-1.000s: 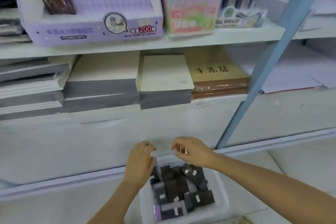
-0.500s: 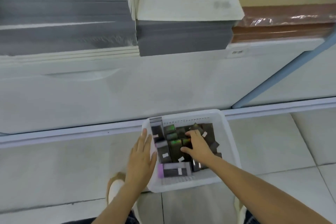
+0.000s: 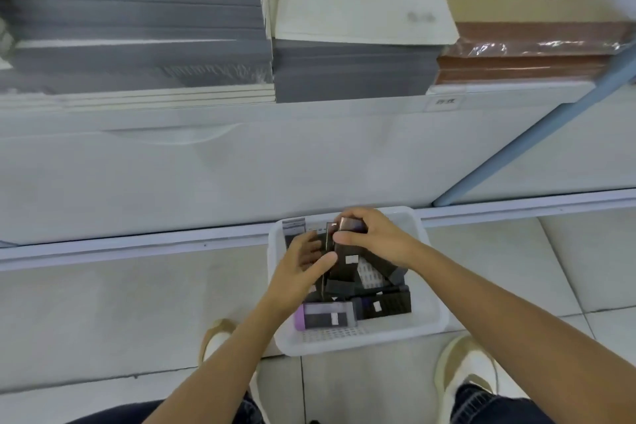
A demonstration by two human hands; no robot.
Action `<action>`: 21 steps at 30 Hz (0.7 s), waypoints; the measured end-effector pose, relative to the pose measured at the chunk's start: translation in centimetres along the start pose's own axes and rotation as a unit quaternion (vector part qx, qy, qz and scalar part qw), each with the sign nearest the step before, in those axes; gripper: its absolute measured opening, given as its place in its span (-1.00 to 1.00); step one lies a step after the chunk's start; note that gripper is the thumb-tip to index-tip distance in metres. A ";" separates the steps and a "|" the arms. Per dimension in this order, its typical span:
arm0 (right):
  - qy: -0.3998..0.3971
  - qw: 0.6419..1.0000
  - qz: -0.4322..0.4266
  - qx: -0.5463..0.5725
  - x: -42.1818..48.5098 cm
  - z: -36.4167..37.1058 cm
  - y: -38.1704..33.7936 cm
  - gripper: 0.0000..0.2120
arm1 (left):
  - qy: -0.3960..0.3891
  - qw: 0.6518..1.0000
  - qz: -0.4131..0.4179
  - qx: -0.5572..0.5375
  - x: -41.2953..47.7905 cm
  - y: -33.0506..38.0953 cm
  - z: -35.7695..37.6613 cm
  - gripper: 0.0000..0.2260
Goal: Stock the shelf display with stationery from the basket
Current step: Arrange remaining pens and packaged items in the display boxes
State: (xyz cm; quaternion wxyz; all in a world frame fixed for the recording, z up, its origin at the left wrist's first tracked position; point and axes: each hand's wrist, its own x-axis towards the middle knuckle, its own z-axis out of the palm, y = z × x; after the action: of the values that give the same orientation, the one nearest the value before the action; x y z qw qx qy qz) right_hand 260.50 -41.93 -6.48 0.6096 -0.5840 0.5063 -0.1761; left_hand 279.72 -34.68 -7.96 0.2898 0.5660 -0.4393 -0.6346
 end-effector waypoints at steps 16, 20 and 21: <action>0.082 0.958 -0.275 -0.025 -5.8 1.2 -19.3 -0.84 | 0.022 0.982 0.054 -0.178 -9.3 19.0 -7.4 -0.77; 0.047 0.946 -0.311 -0.075 -8.0 1.8 -22.5 -0.67 | 0.029 0.983 0.079 -0.164 -12.4 23.2 -8.9 -0.75; 0.053 0.943 -0.321 -0.069 -8.4 1.9 -23.4 -0.67 | 0.026 0.982 0.087 -0.166 -13.2 24.3 -9.0 -0.72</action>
State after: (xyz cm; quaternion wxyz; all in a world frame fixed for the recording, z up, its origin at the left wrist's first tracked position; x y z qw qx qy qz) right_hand 267.30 -40.09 17.42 0.4512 -0.7460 0.3343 -0.3580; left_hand 287.85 -36.18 19.88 0.4453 0.4854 -0.3677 -0.6564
